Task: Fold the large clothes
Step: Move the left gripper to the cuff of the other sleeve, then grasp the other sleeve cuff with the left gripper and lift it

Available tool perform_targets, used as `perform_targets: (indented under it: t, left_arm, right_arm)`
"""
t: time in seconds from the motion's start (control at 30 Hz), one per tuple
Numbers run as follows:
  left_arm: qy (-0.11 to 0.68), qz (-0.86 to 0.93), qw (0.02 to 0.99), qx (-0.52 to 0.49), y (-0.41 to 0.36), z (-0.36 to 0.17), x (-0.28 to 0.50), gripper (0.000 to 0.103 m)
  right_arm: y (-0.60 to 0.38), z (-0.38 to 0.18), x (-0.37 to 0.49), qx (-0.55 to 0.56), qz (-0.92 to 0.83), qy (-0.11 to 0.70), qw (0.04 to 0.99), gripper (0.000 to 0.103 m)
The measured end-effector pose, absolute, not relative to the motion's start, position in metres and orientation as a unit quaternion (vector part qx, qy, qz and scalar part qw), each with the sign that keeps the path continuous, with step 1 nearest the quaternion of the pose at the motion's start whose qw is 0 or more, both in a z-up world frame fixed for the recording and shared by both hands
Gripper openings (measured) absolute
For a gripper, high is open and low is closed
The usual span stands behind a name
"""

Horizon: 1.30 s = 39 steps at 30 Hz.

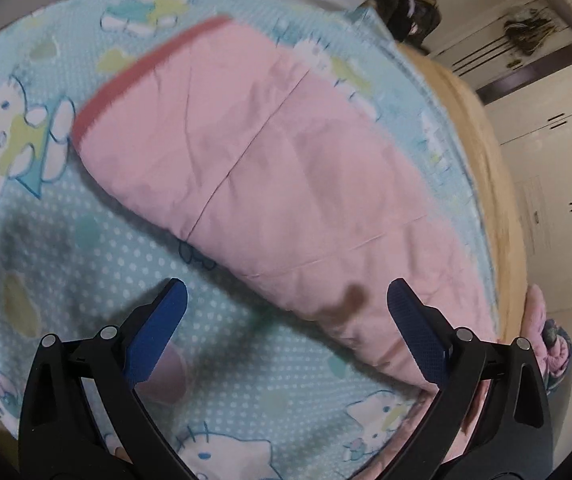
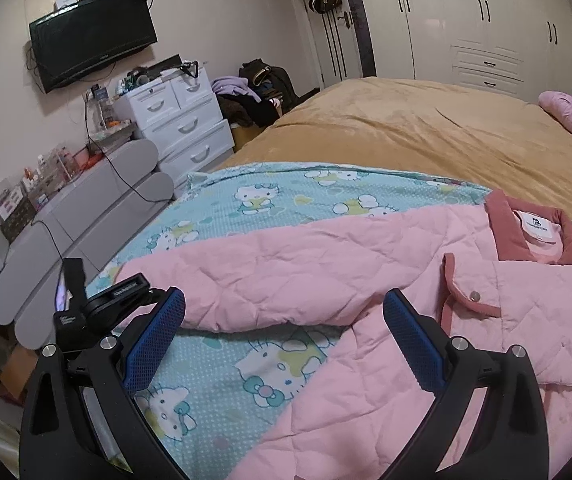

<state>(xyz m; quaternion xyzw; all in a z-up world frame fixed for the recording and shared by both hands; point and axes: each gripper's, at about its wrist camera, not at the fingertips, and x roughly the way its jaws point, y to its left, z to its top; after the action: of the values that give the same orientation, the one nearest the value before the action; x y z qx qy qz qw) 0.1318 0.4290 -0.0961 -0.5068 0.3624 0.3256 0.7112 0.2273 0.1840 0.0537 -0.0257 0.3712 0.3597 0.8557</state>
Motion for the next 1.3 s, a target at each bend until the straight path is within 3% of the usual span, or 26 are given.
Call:
perform_targets:
  t: [0.3, 0.33, 0.53, 0.87, 0.93, 1.3]
  left_arm:
    - [0.291, 0.354, 0.733, -0.503, 0.441, -0.104, 0.135, 0.091]
    - [0.284, 0.358, 0.745, -0.486, 0.440, -0.100, 0.138, 0.079]
    - [0.272, 0.347, 0.779, -0.446, 0.440, -0.087, 0.143, 0.046]
    - [0.158, 0.289, 0.853, -0.405, 0.421, -0.010, 0.127, 0.030]
    - [0.138, 0.279, 0.860, -0.403, 0.416, 0.003, 0.124, 0.020]
    - [0.106, 0.235, 0.900, -0.352, 0.379, 0.049, 0.136, 0.016]
  right_arm:
    - [0.154, 0.042, 0.236, -0.005, 0.334, 0.384, 0.861, 0.099]
    - [0.150, 0.040, 0.238, -0.004, 0.331, 0.386, 0.861, 0.099]
    - [0.128, 0.029, 0.242, 0.012, 0.313, 0.396, 0.863, 0.099]
    - [0.091, 0.022, 0.244, 0.033, 0.291, 0.405, 0.866, 0.099]
    - [0.083, 0.022, 0.243, 0.036, 0.288, 0.404, 0.868, 0.099]
    - [0.037, 0.022, 0.241, 0.069, 0.264, 0.399, 0.876, 0.099]
